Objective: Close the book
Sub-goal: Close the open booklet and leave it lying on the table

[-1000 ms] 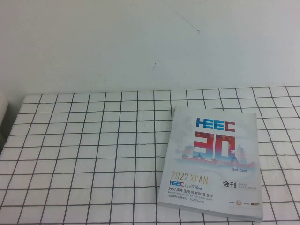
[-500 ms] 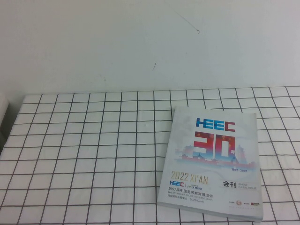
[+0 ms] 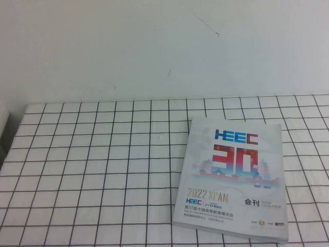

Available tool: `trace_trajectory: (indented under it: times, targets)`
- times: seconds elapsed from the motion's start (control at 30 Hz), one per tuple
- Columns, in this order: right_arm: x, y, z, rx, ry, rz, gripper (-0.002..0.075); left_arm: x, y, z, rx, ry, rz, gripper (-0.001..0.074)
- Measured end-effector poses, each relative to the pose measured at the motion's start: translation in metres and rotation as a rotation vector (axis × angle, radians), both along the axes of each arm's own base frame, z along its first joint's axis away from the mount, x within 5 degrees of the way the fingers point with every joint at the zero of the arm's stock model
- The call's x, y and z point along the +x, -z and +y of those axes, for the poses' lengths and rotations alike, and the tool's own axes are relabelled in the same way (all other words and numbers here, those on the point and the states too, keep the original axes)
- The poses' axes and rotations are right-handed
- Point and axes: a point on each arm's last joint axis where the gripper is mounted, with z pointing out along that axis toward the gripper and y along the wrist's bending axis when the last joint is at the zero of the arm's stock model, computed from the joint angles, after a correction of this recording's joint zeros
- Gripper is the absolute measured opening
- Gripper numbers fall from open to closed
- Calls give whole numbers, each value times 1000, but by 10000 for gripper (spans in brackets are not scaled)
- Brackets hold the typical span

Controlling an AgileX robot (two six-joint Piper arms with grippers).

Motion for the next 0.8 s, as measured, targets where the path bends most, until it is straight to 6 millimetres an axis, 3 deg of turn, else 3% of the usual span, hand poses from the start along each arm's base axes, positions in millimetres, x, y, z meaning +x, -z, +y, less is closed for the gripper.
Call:
trace_trajectory:
  times: [0.8]
  targets:
    - [0,0,0,2,1,0,-3,0,0,1,-16,-20,3,-4]
